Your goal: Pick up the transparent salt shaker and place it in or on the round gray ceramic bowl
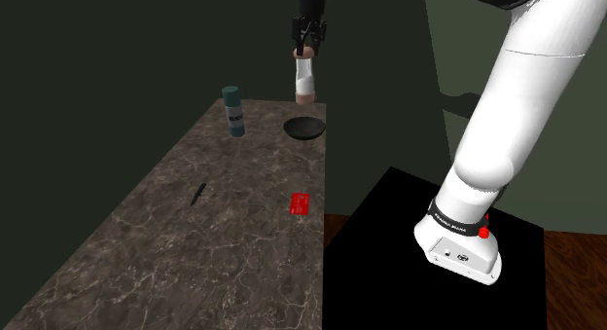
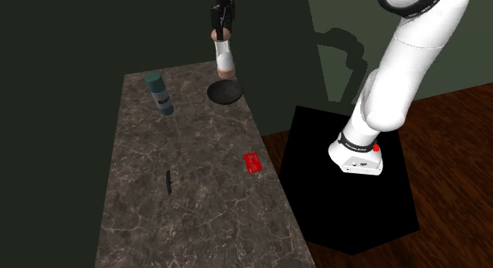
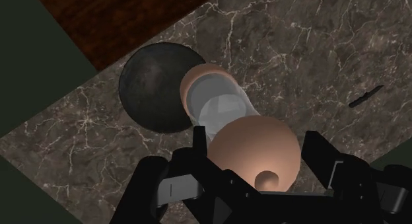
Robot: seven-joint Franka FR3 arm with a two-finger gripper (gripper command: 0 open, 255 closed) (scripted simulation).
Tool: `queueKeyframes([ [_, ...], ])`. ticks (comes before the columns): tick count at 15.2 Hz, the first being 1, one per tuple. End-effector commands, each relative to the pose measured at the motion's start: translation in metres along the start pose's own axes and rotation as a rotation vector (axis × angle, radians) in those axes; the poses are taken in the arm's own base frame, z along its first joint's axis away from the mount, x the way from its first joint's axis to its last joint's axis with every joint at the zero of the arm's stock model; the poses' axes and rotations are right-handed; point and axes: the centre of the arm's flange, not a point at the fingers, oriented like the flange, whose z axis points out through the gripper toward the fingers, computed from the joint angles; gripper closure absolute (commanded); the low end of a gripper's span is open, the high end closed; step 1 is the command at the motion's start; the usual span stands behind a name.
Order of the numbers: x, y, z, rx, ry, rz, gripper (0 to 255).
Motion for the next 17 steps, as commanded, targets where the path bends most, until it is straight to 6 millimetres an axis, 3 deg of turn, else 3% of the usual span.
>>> queueKeyframes([
  [1, 0.015, 0.023, -0.01, -0.001, 0.0, -0.001, 255],
  [3, 0.026, 0.046, -0.018, -0.001, 0.0, -0.001, 255],
  [4, 0.027, 0.046, -0.018, -0.001, 0.0, -0.001, 255],
  [17, 0.028, 0.057, 0.05, -0.001, 0.0, -0.001, 255],
])
